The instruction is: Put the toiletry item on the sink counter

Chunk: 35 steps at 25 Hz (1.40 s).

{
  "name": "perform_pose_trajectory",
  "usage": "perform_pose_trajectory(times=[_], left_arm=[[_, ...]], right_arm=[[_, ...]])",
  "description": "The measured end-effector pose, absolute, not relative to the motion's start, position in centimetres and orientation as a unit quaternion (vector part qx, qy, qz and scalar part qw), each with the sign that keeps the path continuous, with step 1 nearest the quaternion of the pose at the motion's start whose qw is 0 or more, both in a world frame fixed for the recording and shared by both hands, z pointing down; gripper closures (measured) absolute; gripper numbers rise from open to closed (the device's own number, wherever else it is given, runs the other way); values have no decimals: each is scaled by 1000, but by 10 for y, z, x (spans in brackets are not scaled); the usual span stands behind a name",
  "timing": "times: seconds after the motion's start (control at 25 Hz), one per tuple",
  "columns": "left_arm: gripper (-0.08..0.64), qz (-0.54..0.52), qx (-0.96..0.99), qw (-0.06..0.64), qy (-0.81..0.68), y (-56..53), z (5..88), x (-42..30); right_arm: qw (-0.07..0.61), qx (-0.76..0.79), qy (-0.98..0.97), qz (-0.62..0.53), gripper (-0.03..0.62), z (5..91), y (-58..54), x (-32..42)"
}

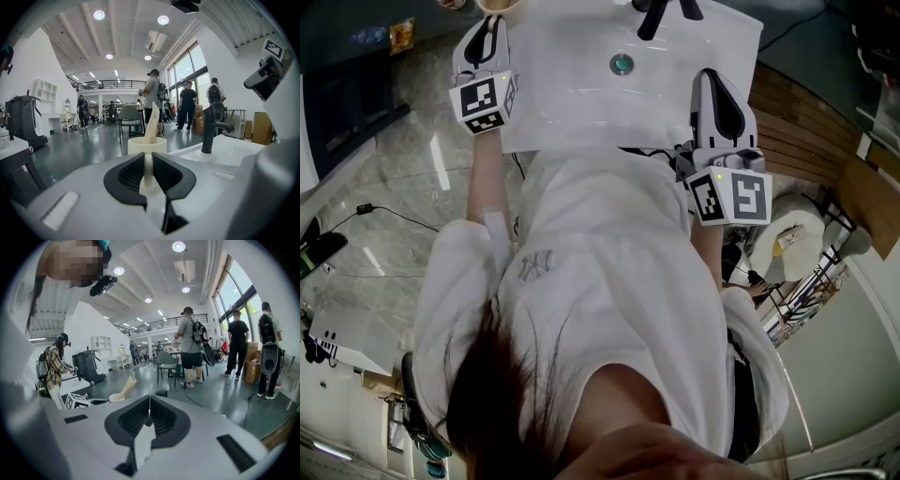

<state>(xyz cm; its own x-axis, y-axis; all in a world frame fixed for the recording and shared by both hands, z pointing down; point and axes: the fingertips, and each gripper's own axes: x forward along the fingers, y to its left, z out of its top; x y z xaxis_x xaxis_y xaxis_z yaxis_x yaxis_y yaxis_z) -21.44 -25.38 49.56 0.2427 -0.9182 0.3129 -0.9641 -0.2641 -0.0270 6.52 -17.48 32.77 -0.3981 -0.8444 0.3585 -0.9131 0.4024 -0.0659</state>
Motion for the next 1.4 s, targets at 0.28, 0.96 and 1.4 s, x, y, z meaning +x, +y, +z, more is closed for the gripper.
perform_pose_trajectory(times=[0.28,0.96,1.4], left_arm=[[505,147,780,96,-600,-249,504,-215],[504,173,776,109,-597,-242,515,-217],[500,183,776,100,-595,-244,516,-218]], right_arm=[[133,533,-827,124,581,327,-174,66],[127,533,-828,120,581,323,-171,65],[122,532,-829,117,581,320,-169,64]])
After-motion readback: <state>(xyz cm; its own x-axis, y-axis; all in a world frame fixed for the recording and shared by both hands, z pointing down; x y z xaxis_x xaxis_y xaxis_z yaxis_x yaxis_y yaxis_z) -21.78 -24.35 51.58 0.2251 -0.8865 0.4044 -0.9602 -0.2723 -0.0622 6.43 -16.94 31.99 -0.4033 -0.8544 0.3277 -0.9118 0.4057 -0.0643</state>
